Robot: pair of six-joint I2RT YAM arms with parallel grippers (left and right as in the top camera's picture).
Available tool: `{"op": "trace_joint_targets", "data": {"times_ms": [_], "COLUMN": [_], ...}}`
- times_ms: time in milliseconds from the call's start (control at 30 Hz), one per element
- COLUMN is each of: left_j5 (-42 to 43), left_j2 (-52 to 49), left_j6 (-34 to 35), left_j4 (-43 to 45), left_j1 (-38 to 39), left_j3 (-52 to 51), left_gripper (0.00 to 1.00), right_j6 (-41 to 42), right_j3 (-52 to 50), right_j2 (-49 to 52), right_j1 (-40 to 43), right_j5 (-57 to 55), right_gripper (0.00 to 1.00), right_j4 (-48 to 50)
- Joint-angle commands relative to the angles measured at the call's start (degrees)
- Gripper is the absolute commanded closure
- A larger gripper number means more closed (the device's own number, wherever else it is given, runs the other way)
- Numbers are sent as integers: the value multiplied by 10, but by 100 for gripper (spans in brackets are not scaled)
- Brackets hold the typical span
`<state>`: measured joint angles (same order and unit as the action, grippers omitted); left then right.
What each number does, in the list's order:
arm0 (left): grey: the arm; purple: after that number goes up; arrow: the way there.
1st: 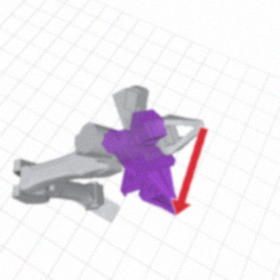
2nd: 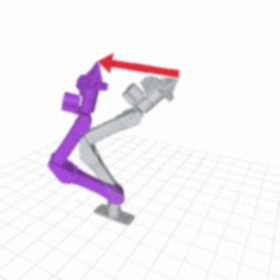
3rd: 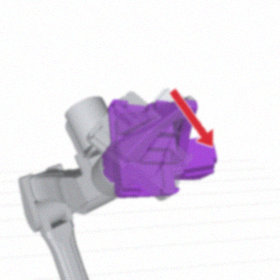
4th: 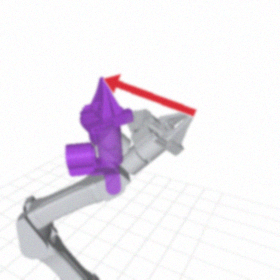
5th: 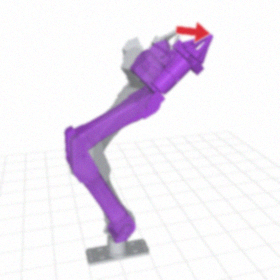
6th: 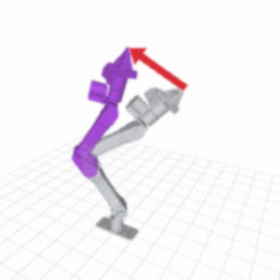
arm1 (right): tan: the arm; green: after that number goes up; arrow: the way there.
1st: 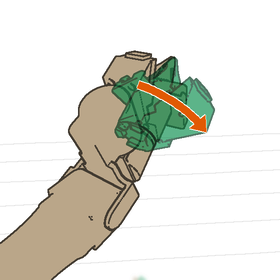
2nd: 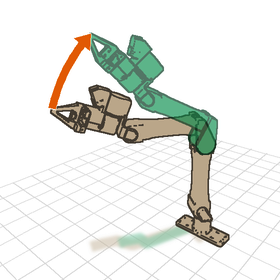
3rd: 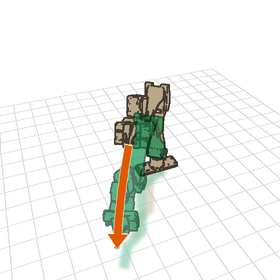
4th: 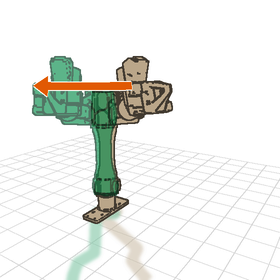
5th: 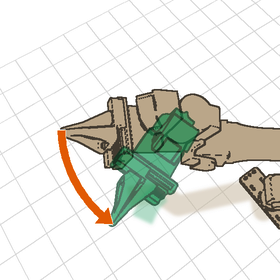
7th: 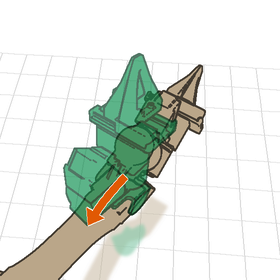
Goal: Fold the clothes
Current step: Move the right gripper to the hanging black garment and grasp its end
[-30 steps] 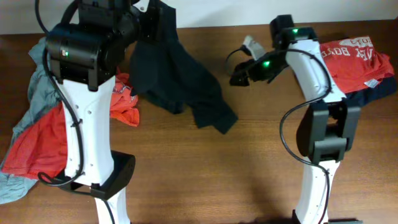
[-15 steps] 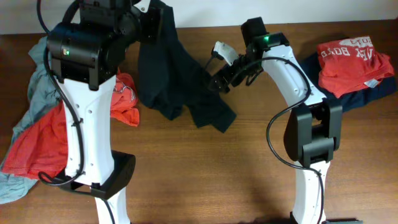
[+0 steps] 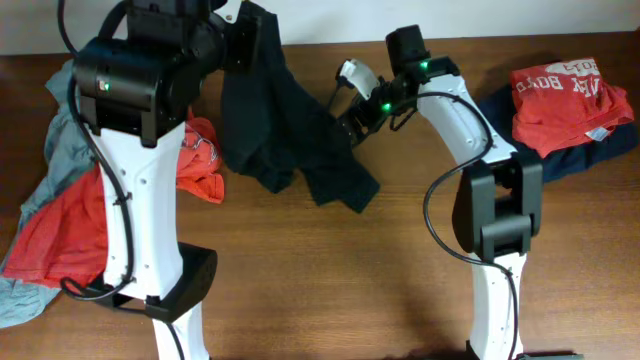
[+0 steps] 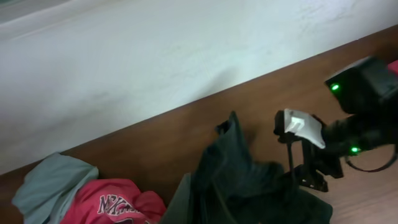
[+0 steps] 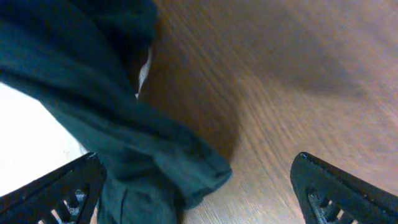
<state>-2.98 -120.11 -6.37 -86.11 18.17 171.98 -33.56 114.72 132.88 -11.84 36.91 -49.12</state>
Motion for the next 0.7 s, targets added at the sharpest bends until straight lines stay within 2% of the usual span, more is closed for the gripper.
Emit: {"op": "trace_joint_targets", "data": {"times_ms": [0, 67, 100, 167, 200, 367, 400, 567, 667], "left_j5": [6, 6, 6, 6, 6, -3, -9, -31, -31], "left_j2": [27, 28, 28, 28, 28, 28, 28, 28, 28], "left_j6": [1, 1, 1, 0, 0, -8, -8, -8, -8], "left_j4": [2, 2, 2, 2, 2, 2, 2, 1, 2], "left_j1": [-3, -3, -3, -3, -3, -4, -4, -6, -11], "left_j3": [3, 3, 3, 3, 3, 3, 3, 3, 3], "left_gripper": [99, 99, 99, 99, 100, 100, 99, 100, 99], "right_j6": [-18, -18, -18, -18, -18, -13, -3, 43, 44], "right_j3": [-2, -2, -2, -2, -2, -2, -2, -1, 3], "right_j2": [25, 34, 36, 42, 45, 48, 48, 42, 30], "right_j1": [-6, -6, -6, -6, -6, -5, -4, 24, 46], "right_j5": [43, 50, 51, 52, 53, 59, 55, 62, 79], "right_gripper": [1, 0, 4, 18, 33, 93, 96, 96, 96], "right_j4": [3, 6, 6, 8, 8, 5, 5, 1, -17]}}
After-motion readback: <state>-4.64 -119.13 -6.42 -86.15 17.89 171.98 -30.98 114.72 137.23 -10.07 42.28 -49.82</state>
